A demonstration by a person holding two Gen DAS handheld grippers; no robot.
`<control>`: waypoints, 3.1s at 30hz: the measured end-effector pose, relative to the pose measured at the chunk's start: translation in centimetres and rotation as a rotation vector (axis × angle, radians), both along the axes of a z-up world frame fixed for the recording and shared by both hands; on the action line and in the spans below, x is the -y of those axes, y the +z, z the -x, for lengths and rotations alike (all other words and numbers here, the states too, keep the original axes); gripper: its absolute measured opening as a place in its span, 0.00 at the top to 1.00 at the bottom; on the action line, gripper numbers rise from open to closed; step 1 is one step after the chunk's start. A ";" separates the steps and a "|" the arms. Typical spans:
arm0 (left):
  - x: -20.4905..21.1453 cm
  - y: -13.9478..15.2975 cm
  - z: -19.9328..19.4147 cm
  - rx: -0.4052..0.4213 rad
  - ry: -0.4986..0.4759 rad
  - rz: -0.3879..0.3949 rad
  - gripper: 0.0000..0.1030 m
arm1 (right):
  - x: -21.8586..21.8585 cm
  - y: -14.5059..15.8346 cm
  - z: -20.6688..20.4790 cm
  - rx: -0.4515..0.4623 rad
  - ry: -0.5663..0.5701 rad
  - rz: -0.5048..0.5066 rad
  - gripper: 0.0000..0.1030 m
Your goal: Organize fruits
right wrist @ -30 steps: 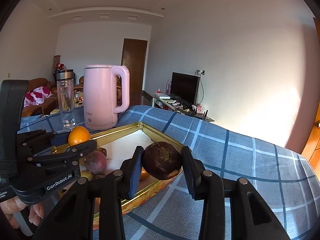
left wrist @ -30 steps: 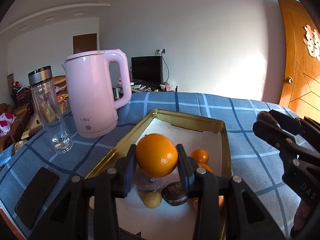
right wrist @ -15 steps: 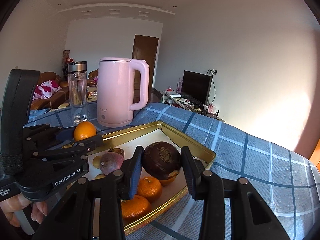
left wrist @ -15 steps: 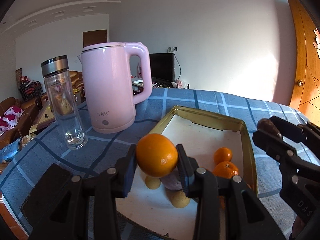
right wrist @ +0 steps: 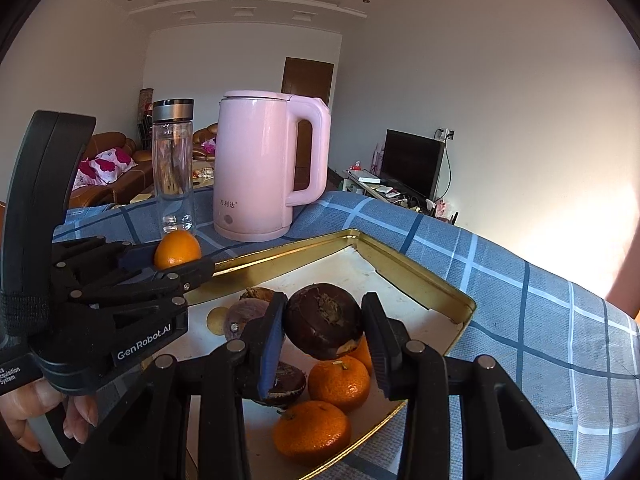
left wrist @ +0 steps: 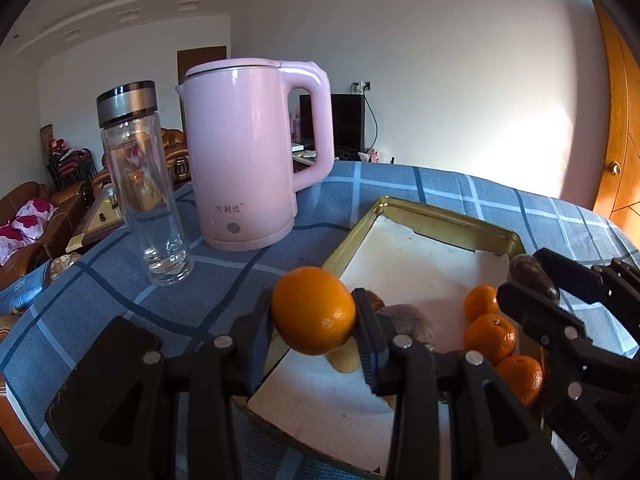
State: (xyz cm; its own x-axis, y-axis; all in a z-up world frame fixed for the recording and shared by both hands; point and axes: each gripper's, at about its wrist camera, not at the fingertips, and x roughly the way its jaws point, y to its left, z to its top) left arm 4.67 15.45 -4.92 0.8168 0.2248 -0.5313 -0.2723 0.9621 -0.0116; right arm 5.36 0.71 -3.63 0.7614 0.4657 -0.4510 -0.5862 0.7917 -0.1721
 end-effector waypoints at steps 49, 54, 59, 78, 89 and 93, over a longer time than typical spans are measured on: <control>3.2 4.0 4.1 0.112 -0.056 -0.055 0.06 | 5.6 2.0 2.9 0.045 -0.141 0.004 0.26; 4.0 4.5 4.5 0.116 -0.072 -0.063 0.06 | 6.5 2.5 3.6 0.061 -0.156 -0.028 0.25; 4.5 4.6 4.8 0.120 -0.076 -0.074 0.04 | 6.9 3.1 4.4 0.088 -0.165 -0.044 0.22; 5.3 4.9 5.3 0.126 -0.077 -0.096 0.03 | 8.6 4.2 5.7 0.117 -0.189 -0.097 0.20; 5.6 4.9 5.3 0.122 -0.078 -0.107 0.00 | 9.2 4.4 5.8 0.124 -0.196 -0.107 0.20; 5.7 5.0 5.3 0.127 -0.085 -0.105 0.00 | 9.6 4.6 5.9 0.128 -0.201 -0.115 0.20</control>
